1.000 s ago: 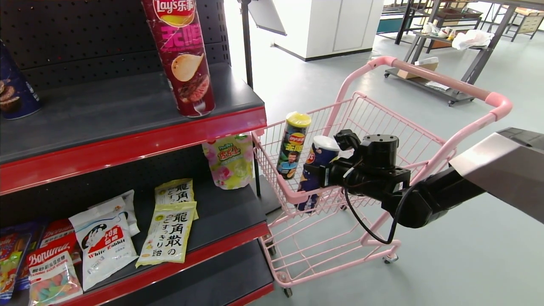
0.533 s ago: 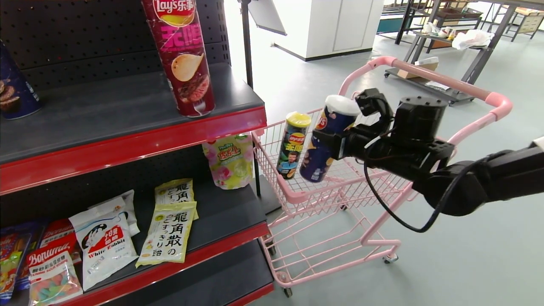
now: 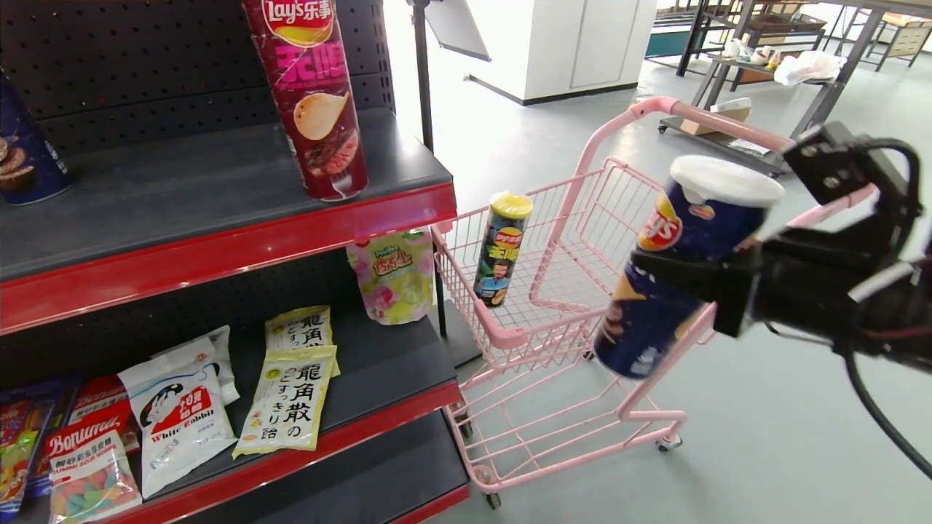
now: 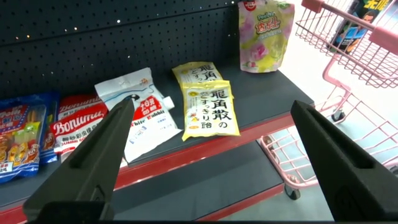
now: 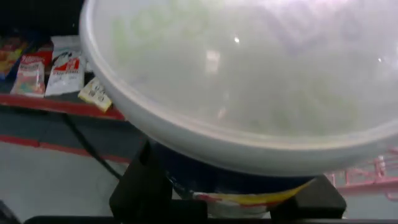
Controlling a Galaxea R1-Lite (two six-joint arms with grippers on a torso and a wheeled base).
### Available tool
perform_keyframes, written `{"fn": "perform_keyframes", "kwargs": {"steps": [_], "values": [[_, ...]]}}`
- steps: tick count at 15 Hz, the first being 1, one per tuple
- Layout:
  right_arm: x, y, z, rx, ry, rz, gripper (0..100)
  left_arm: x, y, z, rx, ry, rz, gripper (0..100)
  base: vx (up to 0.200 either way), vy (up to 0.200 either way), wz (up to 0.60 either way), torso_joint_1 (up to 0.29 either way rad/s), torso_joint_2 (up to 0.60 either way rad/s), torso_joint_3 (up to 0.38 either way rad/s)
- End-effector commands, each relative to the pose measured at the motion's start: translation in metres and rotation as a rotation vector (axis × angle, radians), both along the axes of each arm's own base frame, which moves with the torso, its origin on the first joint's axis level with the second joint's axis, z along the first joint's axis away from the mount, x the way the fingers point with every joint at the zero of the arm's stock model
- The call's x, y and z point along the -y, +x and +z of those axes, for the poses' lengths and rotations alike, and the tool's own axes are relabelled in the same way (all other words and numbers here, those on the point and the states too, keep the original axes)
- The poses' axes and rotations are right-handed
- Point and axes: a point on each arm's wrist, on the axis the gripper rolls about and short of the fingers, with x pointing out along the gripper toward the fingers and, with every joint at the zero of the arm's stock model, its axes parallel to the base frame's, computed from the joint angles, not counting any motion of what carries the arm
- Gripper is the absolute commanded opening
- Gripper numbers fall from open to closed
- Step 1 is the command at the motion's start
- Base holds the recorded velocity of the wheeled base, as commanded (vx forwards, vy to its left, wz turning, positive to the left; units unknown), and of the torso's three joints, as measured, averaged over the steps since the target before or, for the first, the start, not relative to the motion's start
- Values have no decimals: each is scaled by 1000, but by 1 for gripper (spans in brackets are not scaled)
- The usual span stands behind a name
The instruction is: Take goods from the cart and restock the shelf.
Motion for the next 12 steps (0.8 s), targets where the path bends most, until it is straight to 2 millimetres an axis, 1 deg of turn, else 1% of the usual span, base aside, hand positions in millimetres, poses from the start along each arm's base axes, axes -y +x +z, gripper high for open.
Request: {"fn": "perform_keyframes", "kwargs": {"steps": [1,2,3,6,8,12], "values": [[25,-69,-15,4,-20,76,0,0,0,0,-1,1,0,100,0,0,0,0,0,0],[28,-79,-25,-10,-25,95,0,0,0,0,-1,2,0,100,0,0,0,0,0,0],[31,-84,-26,-5,-18,110,0,0,0,0,-1,4,1,100,0,0,0,0,0,0],[27,-82,-27,-22,-12,189,0,0,0,0,-1,4,0,100,0,0,0,0,0,0],[24,-79,-28,-31,-25,198,0,0,0,0,-1,4,0,100,0,0,0,0,0,0],[25,-79,-37,-57,-42,195,0,0,0,0,-2,4,0,100,0,0,0,0,0,0]]}}
